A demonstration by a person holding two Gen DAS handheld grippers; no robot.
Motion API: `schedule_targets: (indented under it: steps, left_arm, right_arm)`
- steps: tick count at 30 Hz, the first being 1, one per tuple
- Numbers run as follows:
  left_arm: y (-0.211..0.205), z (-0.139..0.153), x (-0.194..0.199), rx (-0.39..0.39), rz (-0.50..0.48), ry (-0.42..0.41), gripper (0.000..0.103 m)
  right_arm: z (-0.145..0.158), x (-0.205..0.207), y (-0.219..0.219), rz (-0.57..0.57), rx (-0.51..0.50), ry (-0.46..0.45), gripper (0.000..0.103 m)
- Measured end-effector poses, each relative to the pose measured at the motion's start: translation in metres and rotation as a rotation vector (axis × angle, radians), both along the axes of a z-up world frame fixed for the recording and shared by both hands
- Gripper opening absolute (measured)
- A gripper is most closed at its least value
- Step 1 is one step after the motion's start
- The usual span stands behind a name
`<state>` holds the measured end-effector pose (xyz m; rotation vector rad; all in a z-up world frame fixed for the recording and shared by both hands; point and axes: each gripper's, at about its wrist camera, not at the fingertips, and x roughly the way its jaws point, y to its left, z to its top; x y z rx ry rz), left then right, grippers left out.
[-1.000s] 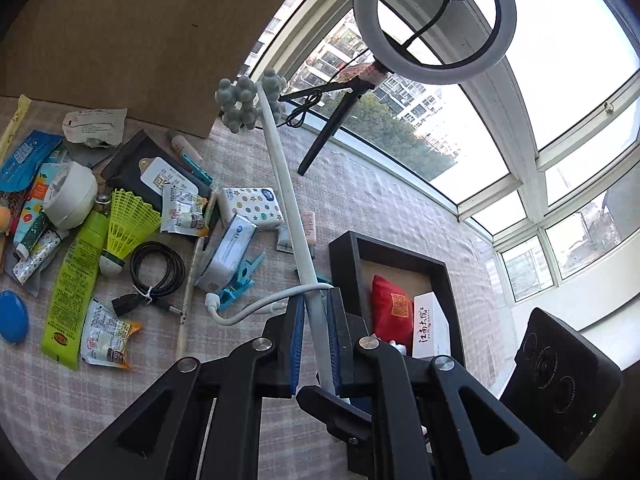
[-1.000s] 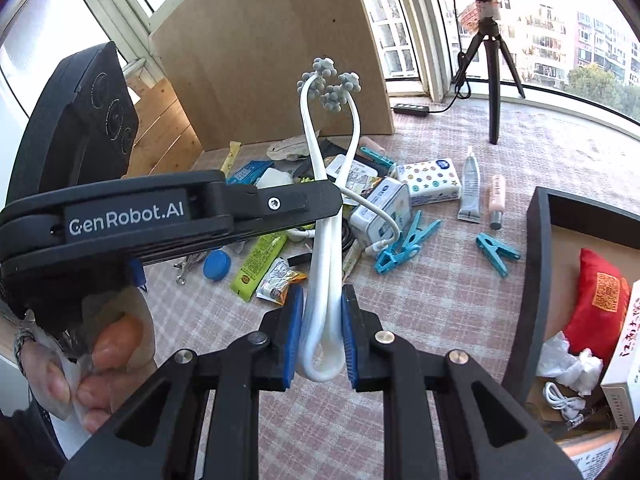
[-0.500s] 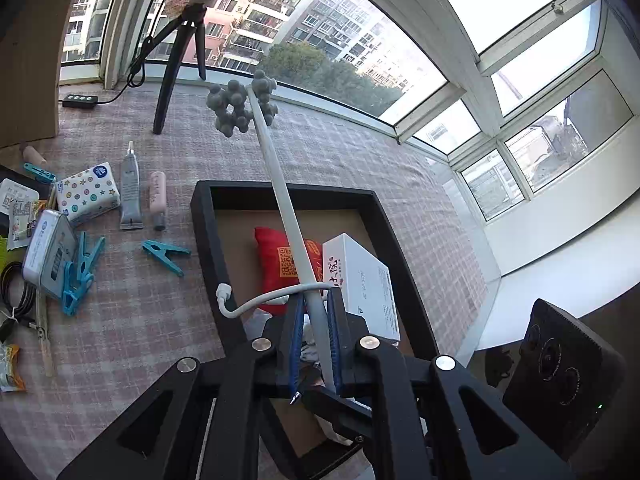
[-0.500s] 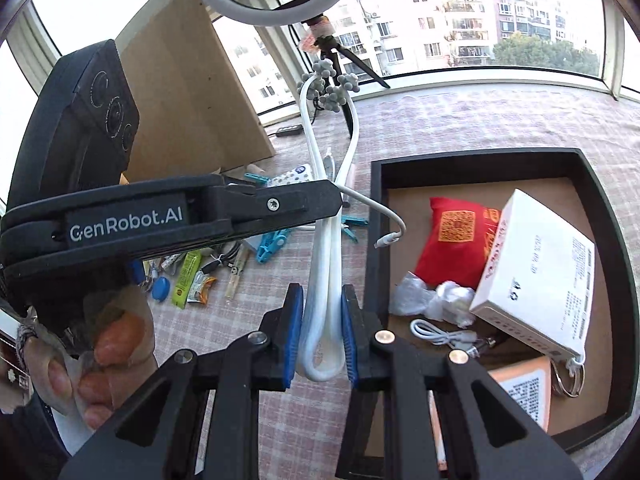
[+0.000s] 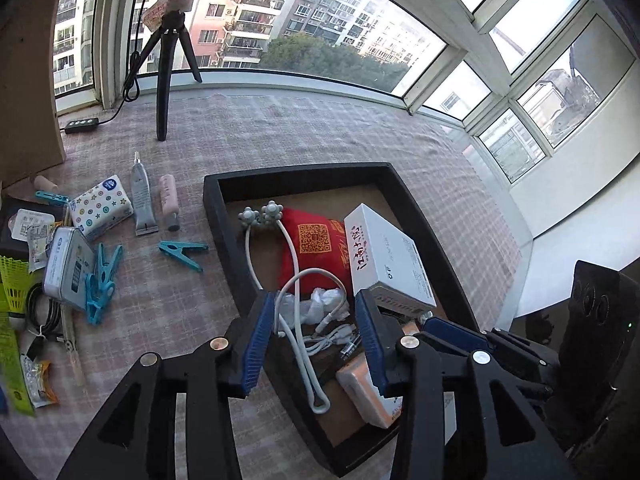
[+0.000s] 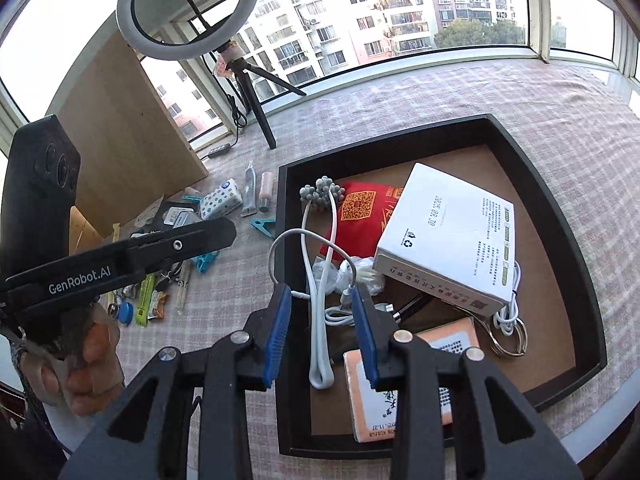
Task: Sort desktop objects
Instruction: 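Carry the white wand with both grippers and lower it into the tray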
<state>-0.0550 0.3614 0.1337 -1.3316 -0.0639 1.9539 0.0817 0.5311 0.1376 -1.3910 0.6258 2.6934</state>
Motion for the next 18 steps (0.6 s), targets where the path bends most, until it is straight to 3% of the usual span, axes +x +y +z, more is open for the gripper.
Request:
schedule_targets:
  steps: [14, 18]
  left_arm:
    - [-0.094, -0.013, -0.011, -0.003, 0.191, -0.028, 0.039]
    - [-0.135, -0.018, -0.01, -0.026, 0.272, -0.017, 0.039]
  right_arm:
    - [0.004, -0.02, -0.04, 0.099, 0.025, -0.005, 0.034]
    - [0.003, -0.032, -0.06, 0.149, 0.033, -0.021, 0.041]
